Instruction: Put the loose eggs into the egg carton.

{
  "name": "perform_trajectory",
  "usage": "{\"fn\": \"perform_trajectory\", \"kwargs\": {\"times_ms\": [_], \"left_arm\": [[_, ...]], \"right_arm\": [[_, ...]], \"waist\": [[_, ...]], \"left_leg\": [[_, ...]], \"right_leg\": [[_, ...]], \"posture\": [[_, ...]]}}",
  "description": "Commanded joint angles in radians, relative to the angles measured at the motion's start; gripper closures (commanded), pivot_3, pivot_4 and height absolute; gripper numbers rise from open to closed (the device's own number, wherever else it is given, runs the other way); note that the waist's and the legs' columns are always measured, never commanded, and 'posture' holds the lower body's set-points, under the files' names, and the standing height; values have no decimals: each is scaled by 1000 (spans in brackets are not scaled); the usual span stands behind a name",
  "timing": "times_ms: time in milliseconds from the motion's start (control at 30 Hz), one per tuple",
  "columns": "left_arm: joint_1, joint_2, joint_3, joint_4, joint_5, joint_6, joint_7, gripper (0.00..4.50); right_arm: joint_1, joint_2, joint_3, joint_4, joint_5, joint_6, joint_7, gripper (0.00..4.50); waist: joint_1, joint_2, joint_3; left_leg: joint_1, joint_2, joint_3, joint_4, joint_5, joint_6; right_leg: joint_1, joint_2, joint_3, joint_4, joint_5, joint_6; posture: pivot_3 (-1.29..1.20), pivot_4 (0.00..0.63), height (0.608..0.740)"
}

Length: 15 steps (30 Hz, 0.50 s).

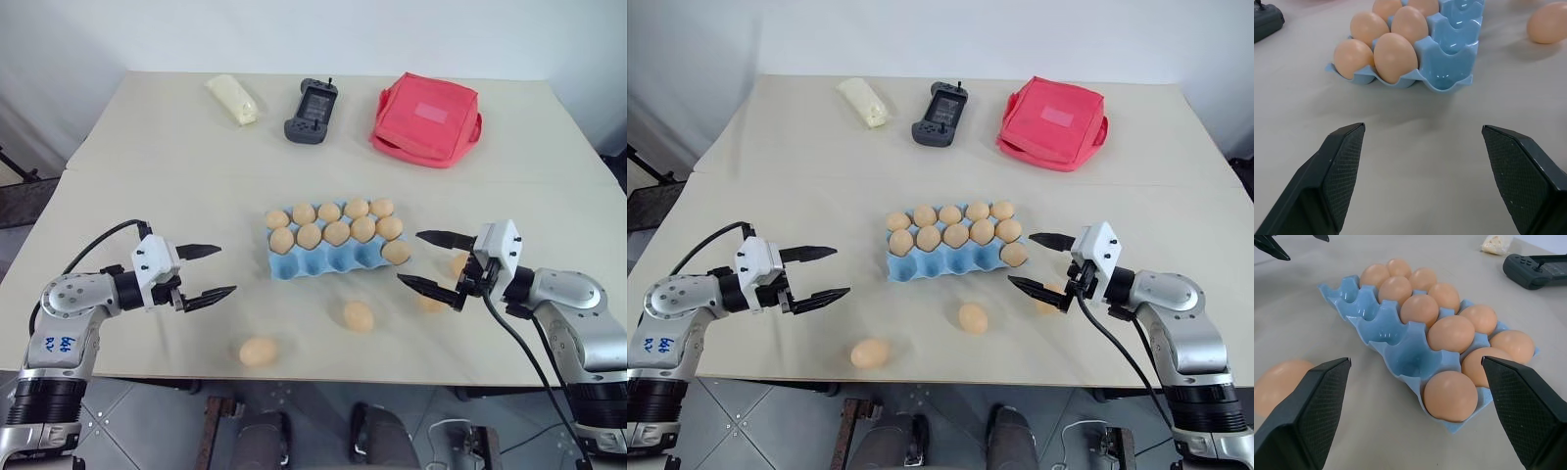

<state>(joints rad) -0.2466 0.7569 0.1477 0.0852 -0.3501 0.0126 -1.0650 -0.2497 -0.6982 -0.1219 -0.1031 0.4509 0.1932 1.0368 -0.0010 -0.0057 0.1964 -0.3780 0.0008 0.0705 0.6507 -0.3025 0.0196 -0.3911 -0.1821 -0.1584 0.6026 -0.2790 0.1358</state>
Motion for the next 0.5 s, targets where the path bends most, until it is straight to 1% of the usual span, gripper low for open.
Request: {"fn": "perform_trajectory", "kwargs": {"times_ms": [33, 133, 267, 500], "left_arm": [[-4, -2, 16, -37, -33, 14, -11, 435], [12, 11, -3, -78, -55, 72, -39, 435], [-4, -5, -11, -104, -58, 85, -37, 435], [-59, -36, -83, -137, -46, 83, -69, 435]], "right_arm": [[5, 7, -26, -26, 8, -23, -13, 0], [9, 27, -56, -36, 8, -23, -70, 0], [57, 39, -123, -73, 15, -19, -145, 0], [296, 78, -314, -163, 17, -15, -291, 0]], "waist": [[0, 0, 0], [0, 0, 0], [4, 0, 0], [28, 0, 0]], "left_leg": [[0, 0, 0, 0, 0, 0], [0, 0, 0, 0, 0, 0], [0, 0, 0, 0, 0, 0], [0, 0, 0, 0, 0, 0]], "right_leg": [[0, 0, 0, 0, 0, 0], [0, 0, 0, 0, 0, 0], [0, 0, 0, 0, 0, 0], [1, 0, 0, 0, 0, 0]], "posture": [[0, 150, 740], [0, 150, 740], [0, 150, 740], [0, 150, 740]]}}
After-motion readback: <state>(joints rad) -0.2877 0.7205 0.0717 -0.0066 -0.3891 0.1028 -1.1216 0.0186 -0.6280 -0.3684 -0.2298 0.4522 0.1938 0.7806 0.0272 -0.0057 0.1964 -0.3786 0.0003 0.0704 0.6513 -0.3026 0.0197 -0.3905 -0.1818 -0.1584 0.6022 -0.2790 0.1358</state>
